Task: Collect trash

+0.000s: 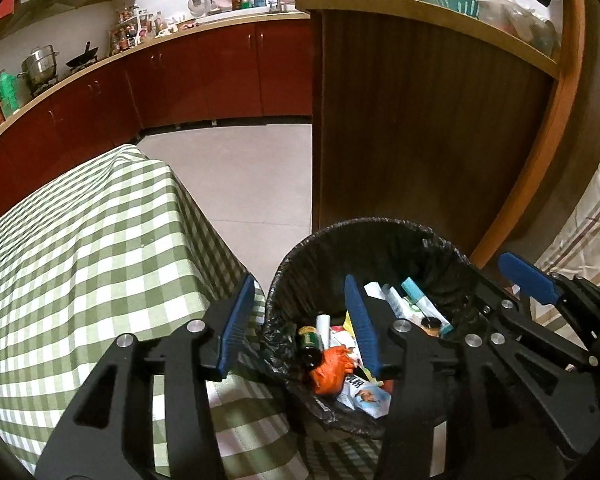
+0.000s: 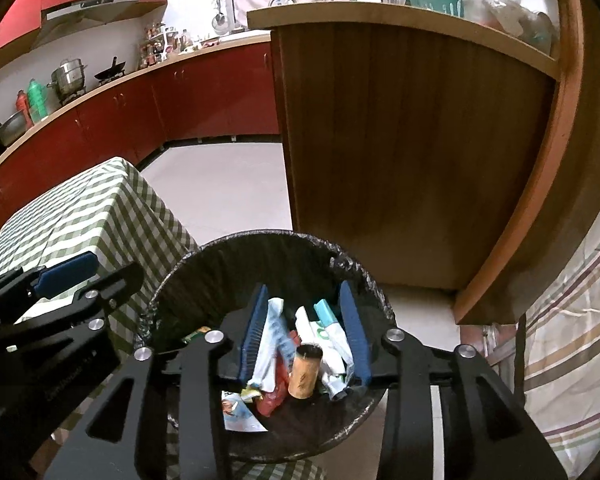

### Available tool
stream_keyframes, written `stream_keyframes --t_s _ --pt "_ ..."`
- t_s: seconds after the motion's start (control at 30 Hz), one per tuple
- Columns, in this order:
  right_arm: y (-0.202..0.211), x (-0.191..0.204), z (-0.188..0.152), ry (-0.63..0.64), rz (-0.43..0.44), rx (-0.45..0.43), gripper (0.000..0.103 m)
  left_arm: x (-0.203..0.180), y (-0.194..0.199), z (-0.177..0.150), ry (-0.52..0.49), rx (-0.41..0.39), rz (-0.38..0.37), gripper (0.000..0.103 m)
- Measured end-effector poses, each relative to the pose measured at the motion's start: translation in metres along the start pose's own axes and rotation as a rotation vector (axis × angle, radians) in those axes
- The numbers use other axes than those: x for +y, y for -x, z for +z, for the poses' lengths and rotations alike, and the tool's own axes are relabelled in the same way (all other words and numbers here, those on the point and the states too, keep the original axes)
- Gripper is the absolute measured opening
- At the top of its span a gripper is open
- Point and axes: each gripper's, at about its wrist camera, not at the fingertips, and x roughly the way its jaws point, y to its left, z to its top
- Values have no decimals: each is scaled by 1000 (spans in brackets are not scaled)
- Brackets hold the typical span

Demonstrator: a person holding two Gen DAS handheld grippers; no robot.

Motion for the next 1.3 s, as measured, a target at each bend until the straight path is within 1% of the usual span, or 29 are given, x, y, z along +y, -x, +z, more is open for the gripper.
stream_keyframes --t_s 0.13,0.3,0.47,0.57,0.77,0.93,1.17,1.3 --pt "7 1 1 -3 -7 -13 46 4 4 -1 11 -1 -1 50" --pt "19 4 -3 -7 -16 -31 52 9 16 -5 24 -16 4 62" --pt "35 8 -7 -9 -25 -48 58 20 34 -13 58 -22 5 69" --pt "48 13 -10 5 -35 -69 61 25 49 -19 69 -39 10 74" --pt "71 15 -14 -1 -44 -94 64 37 83 -34 75 -78 24 79" --pt "91 21 -18 7 -43 -120 68 45 106 -46 82 -99 32 81" --pt "119 39 -27 42 -33 -160 71 55 138 -60 96 -132 43 86" --pt "129 45 -33 61 -31 -167 72 62 151 -66 111 -143 49 87"
